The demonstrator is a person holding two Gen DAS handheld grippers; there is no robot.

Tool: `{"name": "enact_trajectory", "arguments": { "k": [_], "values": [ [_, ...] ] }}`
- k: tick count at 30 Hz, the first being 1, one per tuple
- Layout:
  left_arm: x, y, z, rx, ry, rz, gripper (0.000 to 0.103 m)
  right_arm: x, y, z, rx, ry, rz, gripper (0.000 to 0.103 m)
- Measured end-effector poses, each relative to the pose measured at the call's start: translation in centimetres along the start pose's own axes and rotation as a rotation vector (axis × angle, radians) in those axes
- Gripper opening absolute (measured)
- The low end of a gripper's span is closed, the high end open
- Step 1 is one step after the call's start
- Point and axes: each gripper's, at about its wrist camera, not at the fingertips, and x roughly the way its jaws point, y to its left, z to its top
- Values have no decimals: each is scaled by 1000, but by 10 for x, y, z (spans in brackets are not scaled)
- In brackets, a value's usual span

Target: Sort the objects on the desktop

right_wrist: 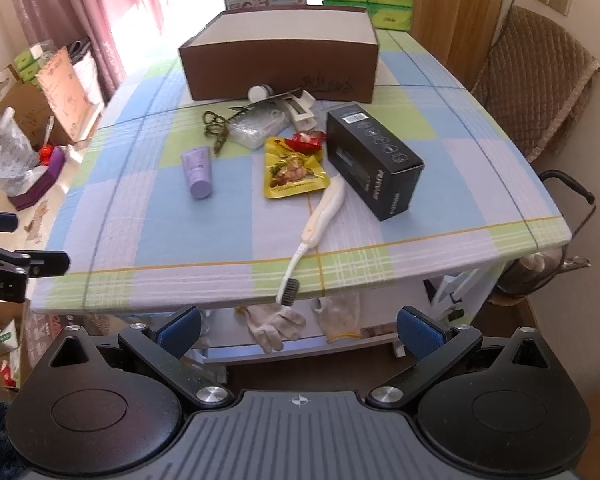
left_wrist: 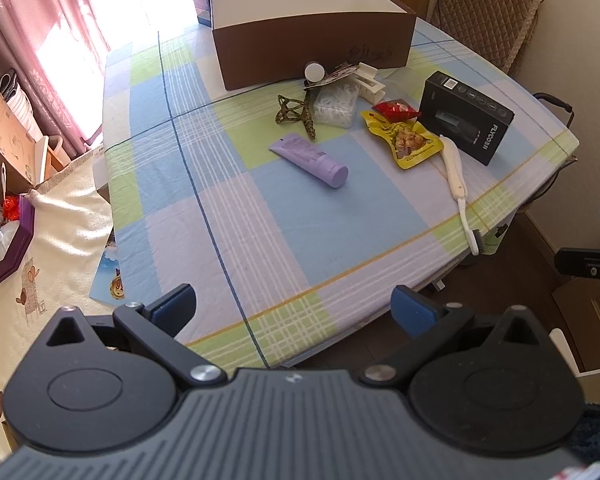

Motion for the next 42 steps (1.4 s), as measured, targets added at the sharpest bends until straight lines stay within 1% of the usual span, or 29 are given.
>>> {"name": "enact_trajectory", "arguments": {
  "k": [3, 9, 13, 17, 18, 19, 22, 25, 29, 32, 37, 38, 40, 42],
  "values": [
    [6, 2, 3, -7, 10, -4, 102, 6, -3, 2, 3, 8, -19, 101],
    [18, 7, 7, -17, 27, -15, 102, 14, -13, 6, 53, -11, 19, 101],
    [25, 9, 12, -16, 19, -11, 102, 21, -14, 9, 57, -49, 21, 101],
    [36, 12, 19, -16, 6, -17, 102, 33, -17, 14, 91, -93, 24, 101],
    [40, 13, 21, -16, 5, -16, 102, 37, -18, 15, 107, -108, 24, 99],
    [44, 15, 23, -18, 4, -16, 102, 42, -19, 16, 123, -111, 24, 94],
    [58, 18, 32, -29, 5, -6, 102, 62, -23, 19, 156, -81, 12, 88],
    [70, 21, 41, -37, -3, 7, 102, 79, -24, 19, 160, -65, 2, 83],
    [81, 22, 52, -53, -15, 2, 102, 94, -24, 20, 147, -65, -8, 77],
    [89, 20, 61, -49, -22, -4, 102, 105, -24, 23, 143, -66, 2, 72],
    [105, 16, 72, -45, -24, -13, 99, 126, -20, 30, 122, -71, -12, 55],
    [109, 16, 73, -46, -22, -15, 99, 132, -19, 31, 117, -69, -17, 53],
    [115, 15, 75, -46, -17, -13, 99, 142, -19, 33, 113, -64, -31, 46],
    [121, 14, 78, -45, -12, -16, 99, 150, -20, 34, 116, -57, -45, 42]
  ]
}}
